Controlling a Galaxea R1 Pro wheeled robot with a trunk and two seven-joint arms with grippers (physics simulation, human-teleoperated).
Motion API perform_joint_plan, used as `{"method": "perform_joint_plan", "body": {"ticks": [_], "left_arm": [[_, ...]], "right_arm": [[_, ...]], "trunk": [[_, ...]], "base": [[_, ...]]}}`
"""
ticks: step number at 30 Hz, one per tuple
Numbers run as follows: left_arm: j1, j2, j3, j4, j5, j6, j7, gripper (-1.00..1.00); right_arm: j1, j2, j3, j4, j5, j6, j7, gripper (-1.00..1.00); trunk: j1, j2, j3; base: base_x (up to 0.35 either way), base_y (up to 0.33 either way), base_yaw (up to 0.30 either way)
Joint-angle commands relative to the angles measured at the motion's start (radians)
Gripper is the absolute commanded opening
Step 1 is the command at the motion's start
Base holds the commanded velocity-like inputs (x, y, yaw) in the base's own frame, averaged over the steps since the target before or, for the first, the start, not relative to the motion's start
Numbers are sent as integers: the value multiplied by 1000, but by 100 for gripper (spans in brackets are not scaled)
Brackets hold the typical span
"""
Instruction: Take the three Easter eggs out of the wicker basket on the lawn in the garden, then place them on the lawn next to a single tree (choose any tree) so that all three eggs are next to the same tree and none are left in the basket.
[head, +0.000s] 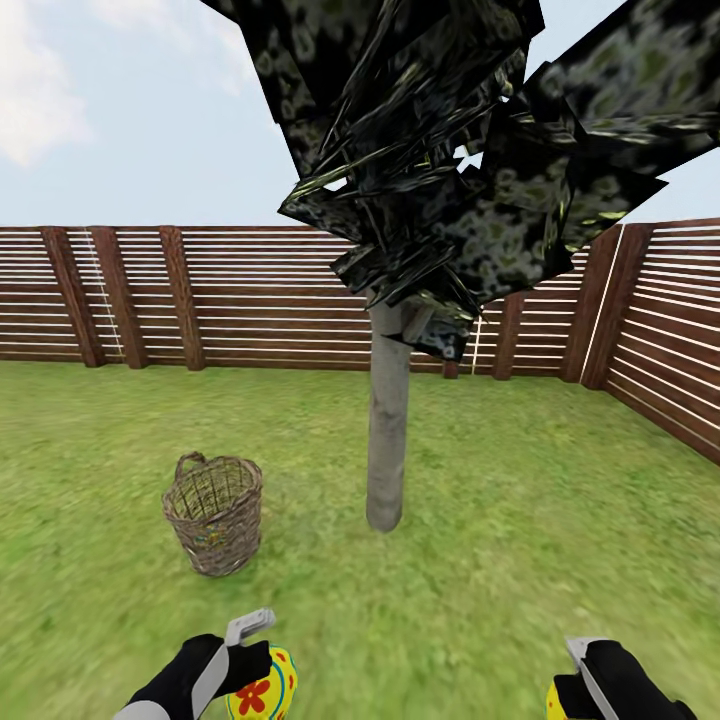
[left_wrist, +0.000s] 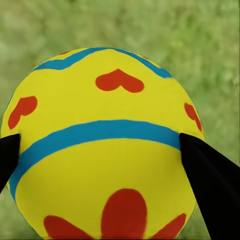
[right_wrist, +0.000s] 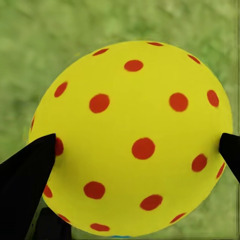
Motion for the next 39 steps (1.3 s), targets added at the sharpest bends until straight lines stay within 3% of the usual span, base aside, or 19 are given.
{"method": "perform_joint_plan", "body": {"ticks": [1, 8, 23, 31, 35, 39], "left_arm": [[0, 5, 3, -2, 10, 7, 1, -100], [0, -8, 1, 4, 5, 6, 5, -100], [0, -11, 1, 5, 4, 5, 7, -100], [0, -18, 2, 6, 3, 5, 7, -100], [0, -21, 3, 8, 5, -55, 6, -100], [0, -21, 3, 8, 6, -67, 6, -100]], "right_arm": [[0, -5, -2, 4, 5, 5, 5, -100], [0, 26, -7, 37, 15, 4, 2, -100], [0, 26, -11, 37, 10, 5, -2, -100], [0, 26, -10, 37, 7, 5, -6, -100], [0, 26, -10, 37, 6, 5, -6, -100], [0, 26, -11, 36, 6, 5, -6, -100]], "trunk": [[0, -1, -1], [0, -1, -1], [0, -1, -1], [0, -1, -1], [0, -1, -1], [4, -8, -4]], "base": [[0, 0, 0], [192, 0, 0], [327, -1, 0], [302, -149, 0], [44, -30, 0], [2, -1, 0]]}}
